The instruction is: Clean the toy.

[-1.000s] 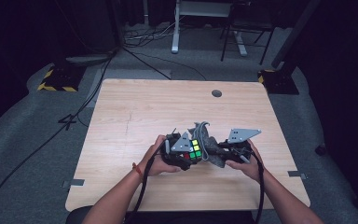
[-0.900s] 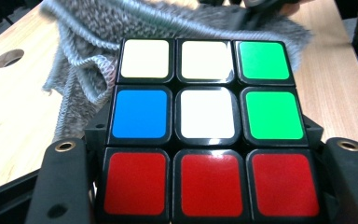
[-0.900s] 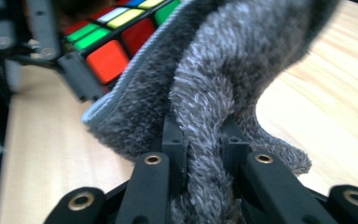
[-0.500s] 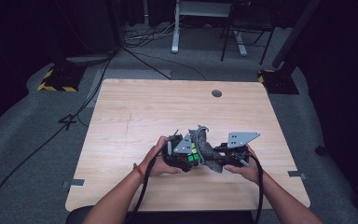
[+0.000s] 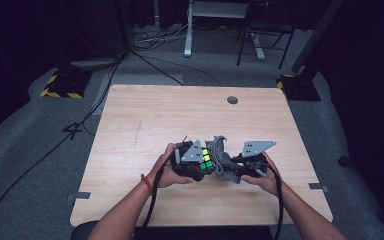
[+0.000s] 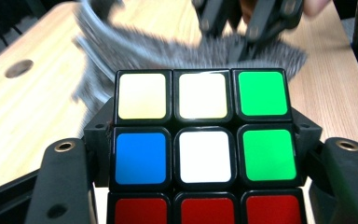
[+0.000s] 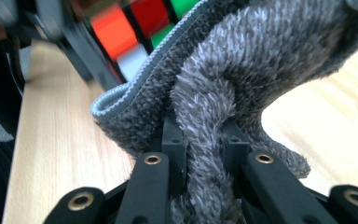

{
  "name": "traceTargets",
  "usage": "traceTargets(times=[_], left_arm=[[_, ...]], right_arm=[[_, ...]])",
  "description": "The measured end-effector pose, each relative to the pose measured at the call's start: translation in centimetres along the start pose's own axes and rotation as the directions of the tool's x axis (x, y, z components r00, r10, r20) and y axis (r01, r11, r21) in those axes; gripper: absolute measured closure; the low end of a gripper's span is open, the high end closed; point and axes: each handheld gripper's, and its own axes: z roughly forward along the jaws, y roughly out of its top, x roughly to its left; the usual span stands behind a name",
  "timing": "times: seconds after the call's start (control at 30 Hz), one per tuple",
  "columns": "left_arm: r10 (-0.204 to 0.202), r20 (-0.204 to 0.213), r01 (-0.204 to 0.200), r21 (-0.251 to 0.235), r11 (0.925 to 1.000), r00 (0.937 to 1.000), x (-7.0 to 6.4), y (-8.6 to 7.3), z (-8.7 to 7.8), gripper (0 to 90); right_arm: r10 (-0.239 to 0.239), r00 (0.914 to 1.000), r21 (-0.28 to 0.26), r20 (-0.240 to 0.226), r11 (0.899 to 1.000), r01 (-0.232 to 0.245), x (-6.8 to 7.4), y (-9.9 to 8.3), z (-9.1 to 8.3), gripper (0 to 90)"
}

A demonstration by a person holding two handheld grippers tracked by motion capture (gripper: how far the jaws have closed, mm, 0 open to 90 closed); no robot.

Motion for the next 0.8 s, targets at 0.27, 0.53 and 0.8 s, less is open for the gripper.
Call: traceTargets(times=[0.27,0.53,0.8], left_arm=[[-0.008,0.029,0.010,-0.050,0.9987,0.9995,0.0,-0.2,-0.2,33.4],[-0.007,0.045,0.008,-0.033,0.9994,0.9990,0.1,-0.5,-0.4,32.9],[0.009,0.041,-0.009,-0.008,0.9999,0.9991,0.0,-0.4,-0.3,32.9]], right_arm=[[0.089,0.9850,-0.030,-0.148,0.995,-0.094,-0.6,-0.5,0.5,77.0],[0.098,0.9755,-0.093,-0.197,0.989,-0.118,-0.6,-0.4,0.0,77.1],[0.074,0.9799,-0.124,-0.185,0.988,-0.097,-0.2,0.0,-0.5,77.2]])
